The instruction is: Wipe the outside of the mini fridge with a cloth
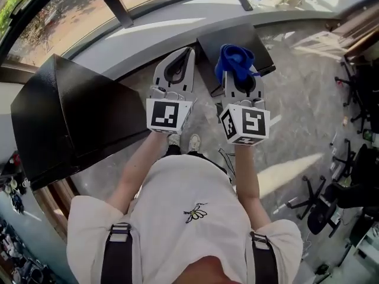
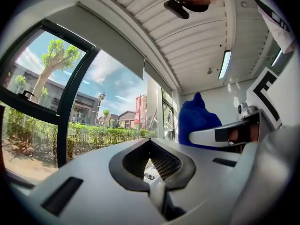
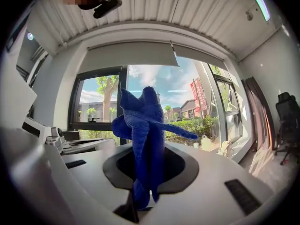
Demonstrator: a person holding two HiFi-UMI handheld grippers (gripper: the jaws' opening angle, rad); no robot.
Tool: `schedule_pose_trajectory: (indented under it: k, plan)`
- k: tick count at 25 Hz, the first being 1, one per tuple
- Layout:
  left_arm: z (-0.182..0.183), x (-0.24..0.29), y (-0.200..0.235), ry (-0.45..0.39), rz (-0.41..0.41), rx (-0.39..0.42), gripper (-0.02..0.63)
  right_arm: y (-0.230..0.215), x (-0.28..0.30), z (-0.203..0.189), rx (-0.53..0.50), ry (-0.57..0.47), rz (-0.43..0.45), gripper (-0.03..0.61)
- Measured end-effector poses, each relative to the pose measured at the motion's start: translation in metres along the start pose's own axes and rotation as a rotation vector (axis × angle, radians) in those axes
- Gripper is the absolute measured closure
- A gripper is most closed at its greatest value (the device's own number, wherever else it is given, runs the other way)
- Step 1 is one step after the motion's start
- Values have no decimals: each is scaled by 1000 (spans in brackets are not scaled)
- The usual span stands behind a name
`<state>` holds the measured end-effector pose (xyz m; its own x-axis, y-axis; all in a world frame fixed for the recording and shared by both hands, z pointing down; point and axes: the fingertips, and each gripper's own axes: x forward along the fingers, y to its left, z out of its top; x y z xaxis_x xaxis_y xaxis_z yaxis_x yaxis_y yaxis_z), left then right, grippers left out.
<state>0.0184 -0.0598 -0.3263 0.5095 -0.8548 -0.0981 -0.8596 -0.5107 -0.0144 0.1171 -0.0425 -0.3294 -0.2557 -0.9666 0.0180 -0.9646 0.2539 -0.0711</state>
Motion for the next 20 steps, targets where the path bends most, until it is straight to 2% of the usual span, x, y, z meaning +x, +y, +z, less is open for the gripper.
schedule_pose_trajectory:
  k: [5, 12, 20]
  plan:
    - [-10, -22, -14, 36, -23, -10, 609, 23, -20, -8, -16, 14, 31, 495]
    - [-5, -32, -25, 35, -34, -10, 609, 30, -32, -12, -7, 20, 56, 495]
    - [-5, -47, -20, 40, -7, -54, 609, 43, -42, -21, 79, 35, 77, 495]
